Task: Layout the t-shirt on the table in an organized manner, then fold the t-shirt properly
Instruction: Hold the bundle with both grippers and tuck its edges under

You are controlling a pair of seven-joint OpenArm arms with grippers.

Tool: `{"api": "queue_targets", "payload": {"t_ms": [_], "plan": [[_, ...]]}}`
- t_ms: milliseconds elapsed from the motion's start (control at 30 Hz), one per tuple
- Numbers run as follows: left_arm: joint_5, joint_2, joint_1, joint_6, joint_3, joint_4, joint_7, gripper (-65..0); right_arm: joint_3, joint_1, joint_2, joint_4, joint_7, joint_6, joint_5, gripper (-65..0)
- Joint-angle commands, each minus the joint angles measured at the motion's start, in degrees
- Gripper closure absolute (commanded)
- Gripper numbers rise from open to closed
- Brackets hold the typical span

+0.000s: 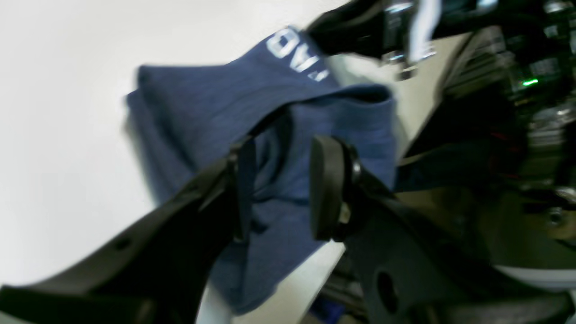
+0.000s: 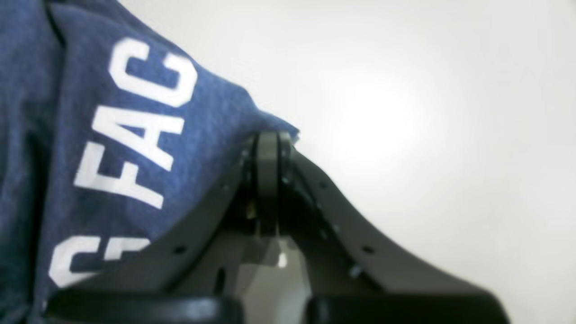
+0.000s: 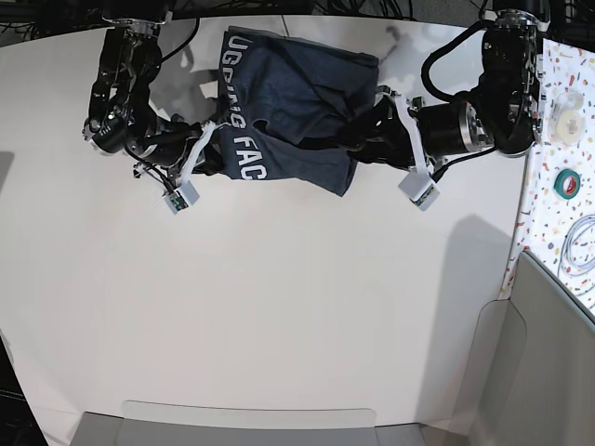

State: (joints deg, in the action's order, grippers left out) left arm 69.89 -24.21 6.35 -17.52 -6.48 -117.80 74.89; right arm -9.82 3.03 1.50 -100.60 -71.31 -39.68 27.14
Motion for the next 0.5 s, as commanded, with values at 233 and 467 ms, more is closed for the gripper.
{"api": "queue_targets", "payload": {"t_ms": [233,467], "plan": [[0.9,-0.5,-5.6,0.2,-13.0,1.4,-1.2,-20.4,-0.1,-1.5,-0.9,-0.8,1.1,-0.3,1.0,0.0],[-9.1,0.3,-9.5,0.2,-17.5,2.6,-1.4,-20.4,-0.1,-1.2,-1.0,-0.8,1.2,-0.3,1.0,0.0]]}}
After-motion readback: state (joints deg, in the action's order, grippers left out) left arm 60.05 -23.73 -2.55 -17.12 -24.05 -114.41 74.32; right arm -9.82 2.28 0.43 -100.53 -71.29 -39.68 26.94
